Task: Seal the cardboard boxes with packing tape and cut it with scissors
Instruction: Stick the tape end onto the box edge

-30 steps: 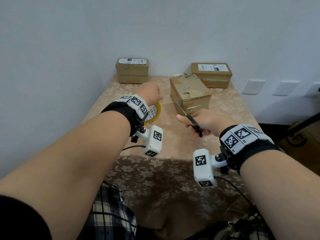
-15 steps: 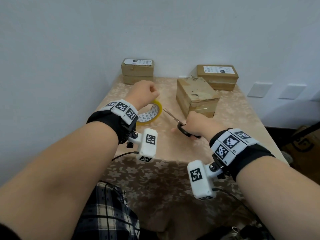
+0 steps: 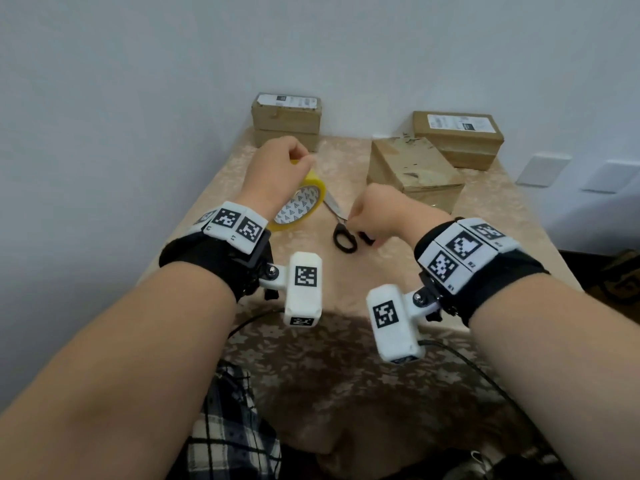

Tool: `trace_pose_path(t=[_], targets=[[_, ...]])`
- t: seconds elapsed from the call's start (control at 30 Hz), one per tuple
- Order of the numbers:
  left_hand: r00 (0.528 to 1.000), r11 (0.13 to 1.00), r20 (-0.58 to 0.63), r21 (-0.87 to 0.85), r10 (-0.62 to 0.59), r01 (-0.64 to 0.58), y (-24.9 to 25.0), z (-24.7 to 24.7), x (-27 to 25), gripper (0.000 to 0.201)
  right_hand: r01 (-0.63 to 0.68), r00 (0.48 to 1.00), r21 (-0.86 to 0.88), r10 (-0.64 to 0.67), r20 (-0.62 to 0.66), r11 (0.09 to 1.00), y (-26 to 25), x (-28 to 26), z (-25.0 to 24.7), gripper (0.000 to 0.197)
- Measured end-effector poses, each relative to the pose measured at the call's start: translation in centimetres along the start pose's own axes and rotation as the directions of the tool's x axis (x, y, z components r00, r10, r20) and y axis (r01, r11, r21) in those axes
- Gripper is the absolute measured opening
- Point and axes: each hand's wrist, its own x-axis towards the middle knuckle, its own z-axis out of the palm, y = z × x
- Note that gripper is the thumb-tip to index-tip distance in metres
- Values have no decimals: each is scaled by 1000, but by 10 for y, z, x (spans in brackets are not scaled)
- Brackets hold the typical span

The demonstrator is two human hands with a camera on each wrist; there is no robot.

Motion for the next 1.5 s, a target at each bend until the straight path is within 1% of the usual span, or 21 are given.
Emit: trace_pose_path(t=[0.03,0.07,0.1,0.13,0.17,0.2,0.23,0.3,0.37,0.43,0.6,0.67,0.77,0.8,0.87,0.97,1.07,1.17,1.27,1.37,1.5], targets=[[1000,1000,-5,1,7,-7,1,0,1,13,16,995,-24,-18,-96,1000,3,0,-4,25],[1000,1000,-11,2,12,-12,2,0,3,12,27,971,-46,-37,-237,999,6,-1,-9,31],[1000,1000,-15,7,15,-15,2,0,4,11,33,915,-59,-54,-400,998,10,-4,-14,35],[1000,1000,-18,11,17,-17,3,1,5,11,32,830,-69,-65,-554,997,16,-5,-18,35],[1000,1000,-20,12,21,-21,4,2,6,12,21,745,-89,-75,-662,996,22,-5,-20,30],[999,1000,-21,7,24,-24,4,3,7,12,-19,709,-108,-63,-702,994,30,-2,-21,30],[999,1000,-20,0,28,-28,5,5,8,13,-83,749,-122,-19,-663,989,39,2,-20,40],[999,999,-12,-4,38,-38,9,9,10,13,-176,863,-76,117,-491,981,53,11,-14,55],[999,999,-7,0,43,-43,10,13,11,11,-207,906,-58,169,-389,977,62,18,-6,54],[999,999,3,-2,39,-39,11,15,11,11,-211,911,-86,164,-377,974,66,22,-2,53],[999,1000,24,4,27,-27,14,17,9,12,-242,893,-157,157,-421,958,61,22,0,53],[999,999,33,9,40,-40,17,18,7,11,-224,900,-179,133,-415,958,65,21,-5,64],[997,998,43,25,61,-63,21,19,5,12,-195,922,-193,112,-372,962,75,12,-17,88],[997,998,44,23,63,-64,22,19,5,12,-190,924,-208,103,-367,959,79,8,-20,90],[996,997,46,16,70,-71,24,19,4,11,-168,931,-263,65,-360,950,86,-3,-25,79],[996,997,55,14,70,-71,27,21,4,12,-144,923,-257,36,-382,956,88,-13,-31,43],[996,998,69,6,60,-61,31,23,5,11,-141,911,-197,50,-409,970,79,-21,-35,47],[995,997,72,-12,71,-70,36,26,5,11,-119,870,-280,-36,-492,953,78,-27,-33,53],[994,997,78,-11,74,-73,40,29,5,10,-28,920,-301,-93,-381,953,87,-27,-28,68],[991,996,105,-13,86,-85,42,32,4,9,-43,960,-244,-28,-279,969,100,-19,-29,75],[988,996,124,-6,93,-93,41,34,4,9,-55,980,-74,40,-193,996,108,-11,-28,78]])
